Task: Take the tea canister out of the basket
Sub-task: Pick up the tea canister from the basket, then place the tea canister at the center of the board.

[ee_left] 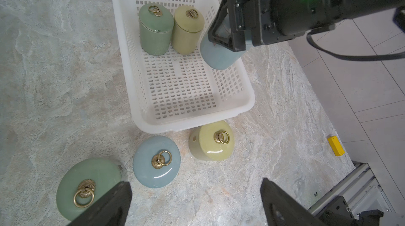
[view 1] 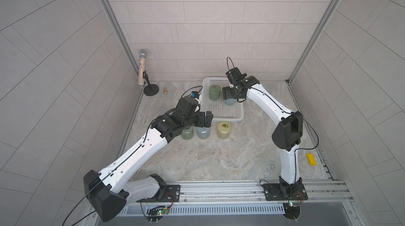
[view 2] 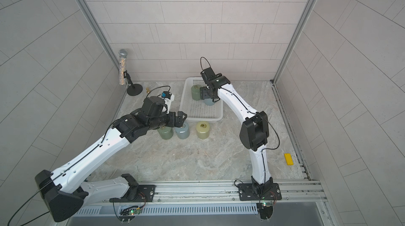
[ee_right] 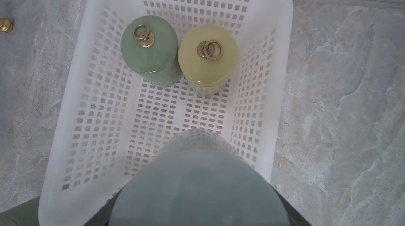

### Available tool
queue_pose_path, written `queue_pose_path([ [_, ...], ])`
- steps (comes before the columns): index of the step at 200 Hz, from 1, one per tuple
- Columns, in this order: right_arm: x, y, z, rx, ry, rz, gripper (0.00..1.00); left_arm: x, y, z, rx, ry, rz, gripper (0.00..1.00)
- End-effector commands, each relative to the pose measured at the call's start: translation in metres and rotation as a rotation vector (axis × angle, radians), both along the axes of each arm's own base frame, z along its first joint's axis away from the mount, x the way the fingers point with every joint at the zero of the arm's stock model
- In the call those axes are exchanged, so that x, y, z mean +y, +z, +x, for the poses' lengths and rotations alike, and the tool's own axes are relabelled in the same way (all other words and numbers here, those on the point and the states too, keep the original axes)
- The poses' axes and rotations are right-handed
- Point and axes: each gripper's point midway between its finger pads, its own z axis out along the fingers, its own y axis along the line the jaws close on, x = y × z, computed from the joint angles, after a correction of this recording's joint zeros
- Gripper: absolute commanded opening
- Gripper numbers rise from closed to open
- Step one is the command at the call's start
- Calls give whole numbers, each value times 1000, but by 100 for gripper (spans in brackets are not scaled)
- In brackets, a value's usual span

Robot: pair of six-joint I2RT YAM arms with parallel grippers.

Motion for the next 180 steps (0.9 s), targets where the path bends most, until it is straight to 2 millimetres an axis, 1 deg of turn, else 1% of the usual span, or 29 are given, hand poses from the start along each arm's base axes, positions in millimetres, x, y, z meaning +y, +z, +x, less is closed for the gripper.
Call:
queue_pose_path([
  [1,-9,42,-17,-79,-26,29,77,3,3,-1,-17,7,-15,100],
  [17,-18,50,-32,-89,-35,33,77,2,3,-1,-18,3,-20,100],
  [43,-34,55,-59,-98,-55,39,77,0,2,0,-18,-3,-26,100],
  [68,-49,50,-89,-87,-83,33,77,-4,4,0,-20,-15,-39,100],
  [90,-56,43,-118,-78,-87,30,77,-6,4,0,-20,-21,-48,100],
  [113,-65,27,-143,-66,-98,18,77,-7,0,0,-13,-26,-56,100],
  [143,-68,-2,-170,-33,-95,11,78,-8,-1,-3,-9,-26,-75,100],
  [162,-68,-24,-180,-17,-92,2,78,-7,0,-6,-10,-20,-91,100],
  [180,-66,-44,-184,-5,-91,5,78,-4,1,-9,-9,-16,-103,100],
])
